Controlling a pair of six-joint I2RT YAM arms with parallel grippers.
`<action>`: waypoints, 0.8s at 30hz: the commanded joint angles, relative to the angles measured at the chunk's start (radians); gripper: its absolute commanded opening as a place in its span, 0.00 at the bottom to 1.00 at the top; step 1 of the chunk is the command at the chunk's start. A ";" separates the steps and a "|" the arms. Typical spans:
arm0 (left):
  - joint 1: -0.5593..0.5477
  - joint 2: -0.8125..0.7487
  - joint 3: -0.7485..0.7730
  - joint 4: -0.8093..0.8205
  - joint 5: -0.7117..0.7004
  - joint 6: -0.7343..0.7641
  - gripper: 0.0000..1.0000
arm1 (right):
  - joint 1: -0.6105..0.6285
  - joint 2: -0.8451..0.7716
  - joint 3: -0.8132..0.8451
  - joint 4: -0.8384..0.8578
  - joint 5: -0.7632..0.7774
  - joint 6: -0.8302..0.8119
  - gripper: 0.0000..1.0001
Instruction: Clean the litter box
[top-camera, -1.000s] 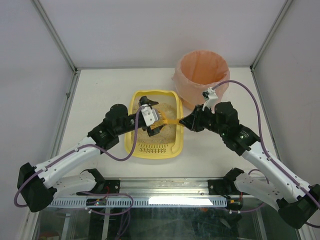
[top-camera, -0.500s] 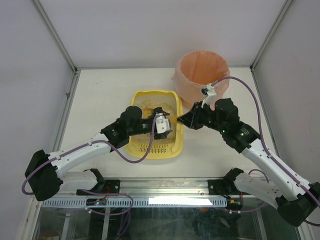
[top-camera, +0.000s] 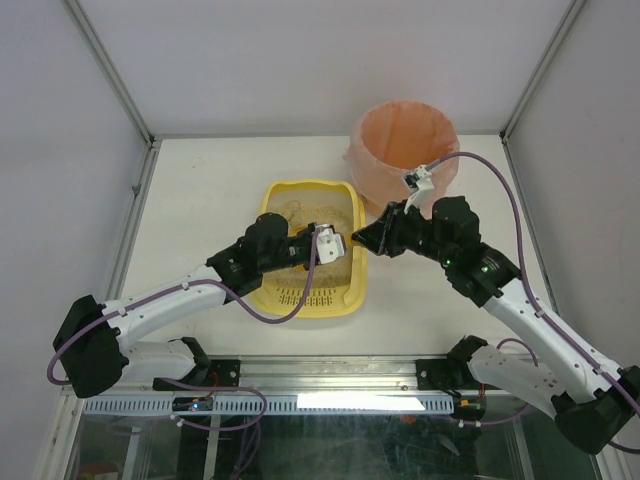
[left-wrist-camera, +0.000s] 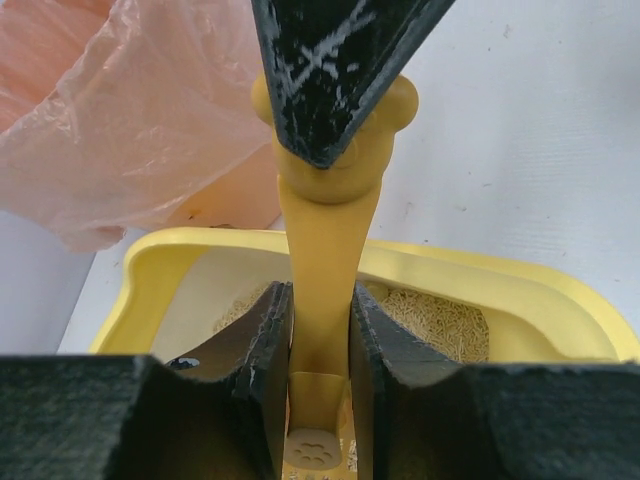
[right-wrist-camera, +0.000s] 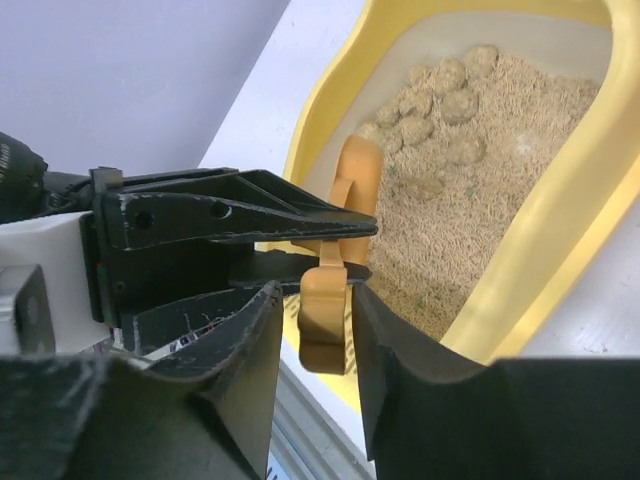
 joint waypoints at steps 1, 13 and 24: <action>-0.004 -0.013 0.015 0.092 -0.048 -0.082 0.00 | 0.002 -0.067 -0.020 0.171 0.038 0.040 0.48; -0.003 -0.017 0.018 0.154 -0.004 -0.210 0.00 | 0.017 -0.054 -0.157 0.442 0.077 0.100 0.66; -0.003 -0.016 0.033 0.150 0.013 -0.252 0.00 | 0.108 0.042 -0.130 0.454 0.201 0.062 0.41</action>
